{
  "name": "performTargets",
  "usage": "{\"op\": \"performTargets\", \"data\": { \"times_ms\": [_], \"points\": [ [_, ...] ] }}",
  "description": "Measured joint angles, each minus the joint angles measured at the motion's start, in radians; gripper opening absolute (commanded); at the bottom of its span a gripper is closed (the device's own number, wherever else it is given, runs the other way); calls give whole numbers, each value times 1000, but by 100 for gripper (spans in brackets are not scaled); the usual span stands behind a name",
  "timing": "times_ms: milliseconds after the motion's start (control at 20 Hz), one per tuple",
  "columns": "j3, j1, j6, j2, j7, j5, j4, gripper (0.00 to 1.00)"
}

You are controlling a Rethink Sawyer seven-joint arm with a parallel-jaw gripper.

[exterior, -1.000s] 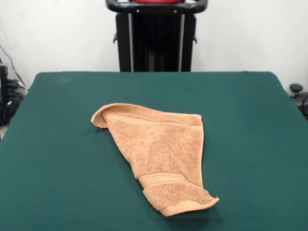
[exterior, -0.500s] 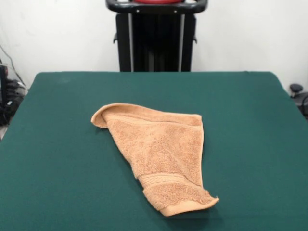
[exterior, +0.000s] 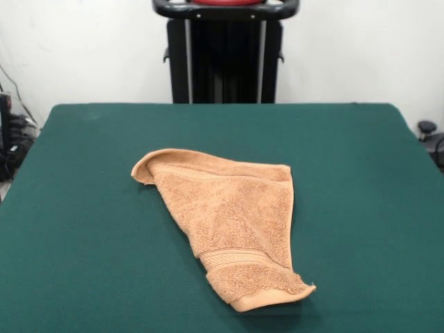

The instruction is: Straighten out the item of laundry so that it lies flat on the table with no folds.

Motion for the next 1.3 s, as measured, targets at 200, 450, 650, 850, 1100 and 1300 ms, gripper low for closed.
{"op": "performTargets", "data": {
  "times_ms": [200,450,650,850,1100,1300],
  "points": [
    [0,-12,-1,0,0,0,0,100],
    [0,-47,-13,0,0,0,2,100],
    [0,-62,-22,5,0,0,3,100],
    [1,-78,-79,27,0,0,10,100],
    [7,-123,-229,103,0,0,16,100],
    [9,-136,-303,153,0,-1,17,100]
  ]
}}
